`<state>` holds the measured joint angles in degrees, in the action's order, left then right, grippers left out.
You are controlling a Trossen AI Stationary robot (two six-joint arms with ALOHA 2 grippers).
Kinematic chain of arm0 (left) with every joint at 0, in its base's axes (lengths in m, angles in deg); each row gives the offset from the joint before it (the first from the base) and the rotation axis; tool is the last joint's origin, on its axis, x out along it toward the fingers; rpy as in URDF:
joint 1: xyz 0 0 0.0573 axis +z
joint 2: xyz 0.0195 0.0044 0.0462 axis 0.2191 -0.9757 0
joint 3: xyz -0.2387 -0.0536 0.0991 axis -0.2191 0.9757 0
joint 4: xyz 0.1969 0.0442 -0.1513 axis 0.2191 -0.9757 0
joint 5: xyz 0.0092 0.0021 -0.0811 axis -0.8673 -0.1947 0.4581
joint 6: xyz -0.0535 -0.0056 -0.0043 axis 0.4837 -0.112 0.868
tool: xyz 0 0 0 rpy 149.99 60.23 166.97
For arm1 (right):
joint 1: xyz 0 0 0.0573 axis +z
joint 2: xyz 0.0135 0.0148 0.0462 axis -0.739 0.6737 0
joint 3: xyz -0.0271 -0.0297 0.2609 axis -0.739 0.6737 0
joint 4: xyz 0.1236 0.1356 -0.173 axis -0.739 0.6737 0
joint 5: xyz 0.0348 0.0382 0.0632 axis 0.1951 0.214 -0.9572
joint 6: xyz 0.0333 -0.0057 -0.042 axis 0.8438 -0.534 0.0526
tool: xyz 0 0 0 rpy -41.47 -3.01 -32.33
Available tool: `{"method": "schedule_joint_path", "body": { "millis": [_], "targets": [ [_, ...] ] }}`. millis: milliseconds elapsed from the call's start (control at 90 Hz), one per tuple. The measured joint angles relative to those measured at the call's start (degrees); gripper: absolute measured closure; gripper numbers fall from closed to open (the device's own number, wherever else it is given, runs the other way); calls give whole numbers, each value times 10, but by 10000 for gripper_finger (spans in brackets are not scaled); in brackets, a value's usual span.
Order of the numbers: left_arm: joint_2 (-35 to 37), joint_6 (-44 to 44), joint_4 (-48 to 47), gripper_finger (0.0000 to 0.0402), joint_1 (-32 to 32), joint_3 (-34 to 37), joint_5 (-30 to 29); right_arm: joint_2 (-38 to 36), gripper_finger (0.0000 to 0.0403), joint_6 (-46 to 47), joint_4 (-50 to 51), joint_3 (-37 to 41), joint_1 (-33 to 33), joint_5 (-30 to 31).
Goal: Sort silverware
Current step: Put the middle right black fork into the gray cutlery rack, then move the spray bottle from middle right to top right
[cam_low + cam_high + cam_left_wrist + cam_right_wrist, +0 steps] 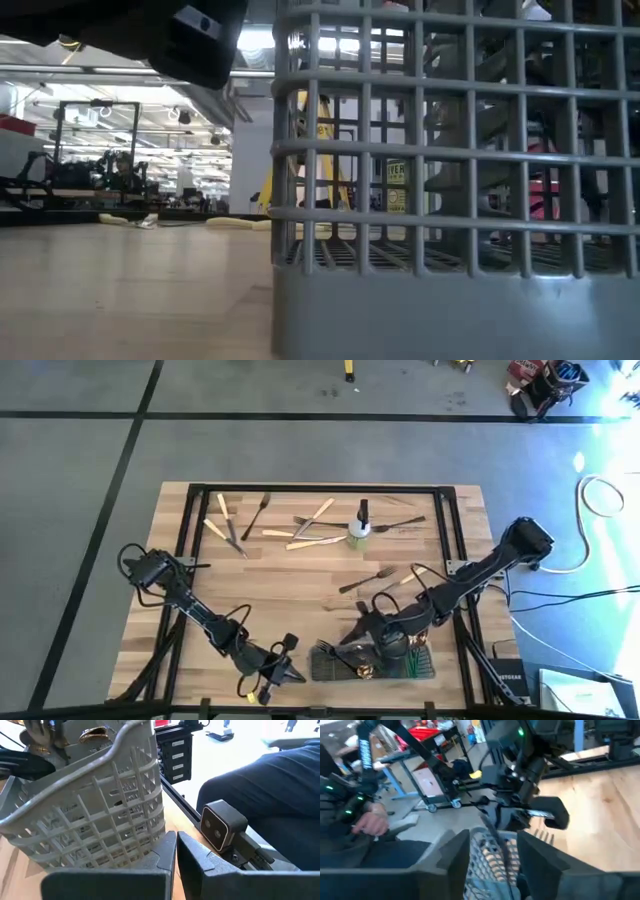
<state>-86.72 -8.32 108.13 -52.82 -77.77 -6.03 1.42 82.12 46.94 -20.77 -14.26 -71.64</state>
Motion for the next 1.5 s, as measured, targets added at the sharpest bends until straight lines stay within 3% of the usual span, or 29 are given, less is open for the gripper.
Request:
{"method": "schedule_joint_path", "body": {
  "millis": [167,378,622,733,889,978,1067,1267,1400,1500],
  "targets": [
    [0,-1,-1,402,0,0,0,-93,232,-33,80,-3,-9,25],
    [2,-5,-2,402,-2,0,0,-218,248,-33,518,-72,-83,90],
    [30,-28,-7,402,-2,0,-1,-175,272,-136,798,-172,-264,-40],
    [35,-29,-30,402,0,0,-2,-133,276,-197,859,-191,-332,-87],
    [35,-14,-87,402,9,1,-5,-45,276,-271,909,-192,-407,-103],
    [35,-21,-77,402,9,1,-8,4,276,-297,891,-191,-425,-144],
    [35,-21,-81,402,8,0,-9,30,276,-306,869,-191,-424,-137],
    [35,-5,-88,402,4,23,-11,4,276,-339,833,-173,-453,-113],
    [36,-3,-11,402,1,58,-16,-20,276,-375,848,-140,-527,-83],
    [35,7,12,402,0,80,-16,-31,276,-405,836,-115,-600,-96]
  ]
}}
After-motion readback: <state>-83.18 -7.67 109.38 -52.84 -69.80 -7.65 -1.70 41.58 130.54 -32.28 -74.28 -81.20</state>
